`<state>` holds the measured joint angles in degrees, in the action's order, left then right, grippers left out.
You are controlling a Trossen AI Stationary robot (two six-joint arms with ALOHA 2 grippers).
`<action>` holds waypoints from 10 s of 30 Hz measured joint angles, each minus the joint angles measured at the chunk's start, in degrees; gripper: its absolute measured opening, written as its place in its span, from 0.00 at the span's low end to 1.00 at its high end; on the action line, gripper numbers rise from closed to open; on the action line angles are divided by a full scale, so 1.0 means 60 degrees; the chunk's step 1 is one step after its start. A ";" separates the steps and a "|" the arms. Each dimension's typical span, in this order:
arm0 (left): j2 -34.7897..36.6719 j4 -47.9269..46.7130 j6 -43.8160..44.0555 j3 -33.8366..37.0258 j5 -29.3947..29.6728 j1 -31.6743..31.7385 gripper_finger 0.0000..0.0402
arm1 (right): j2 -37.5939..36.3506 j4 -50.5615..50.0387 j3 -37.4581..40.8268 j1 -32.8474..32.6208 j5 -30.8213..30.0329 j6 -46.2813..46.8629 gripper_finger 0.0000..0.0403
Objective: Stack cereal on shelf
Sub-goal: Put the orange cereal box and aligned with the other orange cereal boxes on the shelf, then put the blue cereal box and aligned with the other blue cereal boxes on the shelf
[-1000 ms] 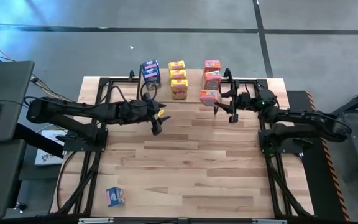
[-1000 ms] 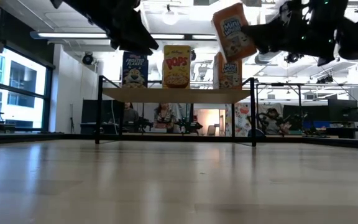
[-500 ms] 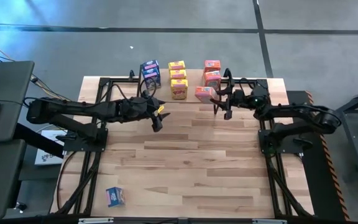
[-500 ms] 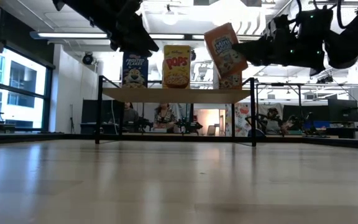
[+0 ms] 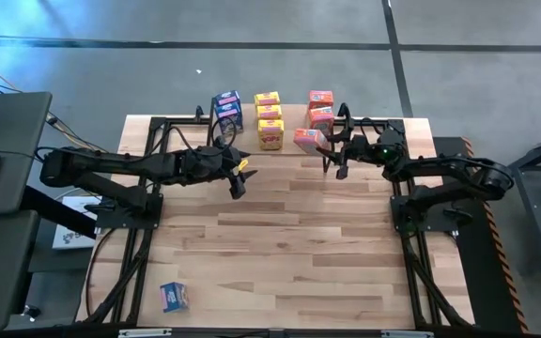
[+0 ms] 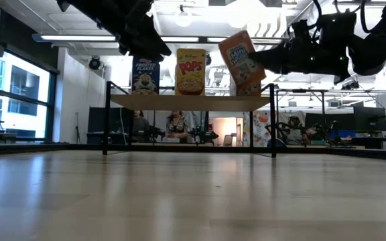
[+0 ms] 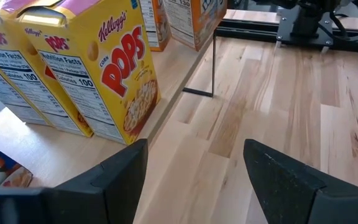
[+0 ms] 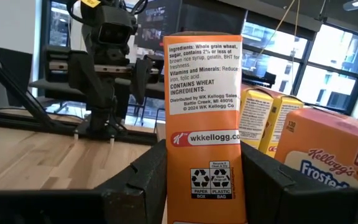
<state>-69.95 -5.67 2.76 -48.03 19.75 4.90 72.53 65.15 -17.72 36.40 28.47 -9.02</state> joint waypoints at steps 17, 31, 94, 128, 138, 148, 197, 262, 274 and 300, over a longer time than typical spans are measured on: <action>0.0000 -0.0007 0.0004 0.0000 -0.0004 -0.0006 0.64 | -0.0004 -0.0191 0.0000 0.0000 -0.0299 0.0026 0.38; 0.0000 -0.0010 0.0007 0.0000 -0.0004 -0.0006 0.64 | -0.0004 -0.0567 0.0000 0.0000 -0.0764 0.0245 0.38; 0.0000 -0.0008 0.0007 0.0000 -0.0007 -0.0006 0.64 | -0.1091 -0.2880 0.0007 -0.0007 -0.2581 0.1008 0.61; 0.0000 -0.0011 0.0007 0.0000 -0.0005 -0.0009 0.64 | -0.3027 -0.4882 0.0007 -0.0845 -0.4405 0.0828 0.63; 0.0000 -0.0011 0.0005 -0.0001 -0.0006 -0.0008 0.64 | -0.4340 -0.6041 0.0007 -0.0845 -0.4701 0.0966 0.63; 0.0000 -0.0004 -0.0003 0.0000 -0.0007 -0.0008 0.64 | -0.5993 -0.7750 0.0007 -0.0849 -0.4092 0.1253 0.63; 0.0000 0.0029 0.0525 -0.0004 -0.0004 -0.0082 0.64 | -1.0918 -1.0375 0.2484 -0.4750 -0.5803 0.3084 0.63; 0.0004 -0.9944 0.8569 -0.5100 -0.0742 -0.4163 0.64 | -1.0502 -1.1546 0.2481 -0.6890 -0.6526 0.2000 0.63; 0.0004 -1.0418 0.8947 -0.5100 -0.0812 -0.4628 0.64 | -1.0546 -1.1319 0.2484 -0.6743 -0.7077 0.1703 0.63; 0.0000 -1.0666 1.0181 -0.5100 -0.1317 -0.4737 0.64 | -1.1967 -1.1553 0.2463 -0.6739 -0.6994 0.1254 0.63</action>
<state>-69.95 -69.67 63.85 -78.63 11.84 -23.53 0.73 -4.16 -2.94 -4.03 -13.50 -1.50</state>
